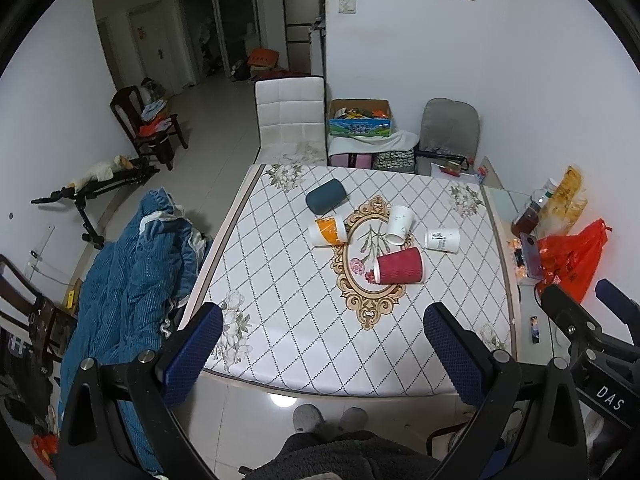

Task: Flip cup upside down
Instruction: 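Reach the right tool toward the orange-and-white cup and close around it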

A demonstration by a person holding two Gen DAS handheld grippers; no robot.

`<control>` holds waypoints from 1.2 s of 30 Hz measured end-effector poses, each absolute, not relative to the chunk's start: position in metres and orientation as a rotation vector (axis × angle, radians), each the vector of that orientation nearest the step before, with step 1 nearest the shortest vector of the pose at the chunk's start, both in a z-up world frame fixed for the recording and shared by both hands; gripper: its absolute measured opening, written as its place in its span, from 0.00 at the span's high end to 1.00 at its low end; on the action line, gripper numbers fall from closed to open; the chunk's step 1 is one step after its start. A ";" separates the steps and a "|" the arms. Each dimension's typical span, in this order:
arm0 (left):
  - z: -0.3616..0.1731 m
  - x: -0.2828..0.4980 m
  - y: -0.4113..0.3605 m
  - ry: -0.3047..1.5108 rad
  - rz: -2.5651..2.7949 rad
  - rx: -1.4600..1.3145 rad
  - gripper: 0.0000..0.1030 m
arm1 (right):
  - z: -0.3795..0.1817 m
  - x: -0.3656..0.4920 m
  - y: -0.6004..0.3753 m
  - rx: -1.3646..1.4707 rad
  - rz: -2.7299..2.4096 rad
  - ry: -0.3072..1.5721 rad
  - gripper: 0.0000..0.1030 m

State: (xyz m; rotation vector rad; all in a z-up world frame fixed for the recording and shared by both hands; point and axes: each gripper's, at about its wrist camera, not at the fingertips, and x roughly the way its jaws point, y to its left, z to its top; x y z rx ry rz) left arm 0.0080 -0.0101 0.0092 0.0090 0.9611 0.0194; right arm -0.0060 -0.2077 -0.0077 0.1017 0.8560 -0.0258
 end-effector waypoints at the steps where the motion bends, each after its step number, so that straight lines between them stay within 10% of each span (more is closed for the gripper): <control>1: 0.006 0.010 -0.009 0.964 0.028 0.006 0.00 | -0.012 -0.004 -0.209 0.102 -0.023 0.861 0.00; 36: -0.240 0.273 0.025 1.375 0.071 0.186 0.00 | -0.359 0.164 -0.190 0.167 -0.146 1.524 0.00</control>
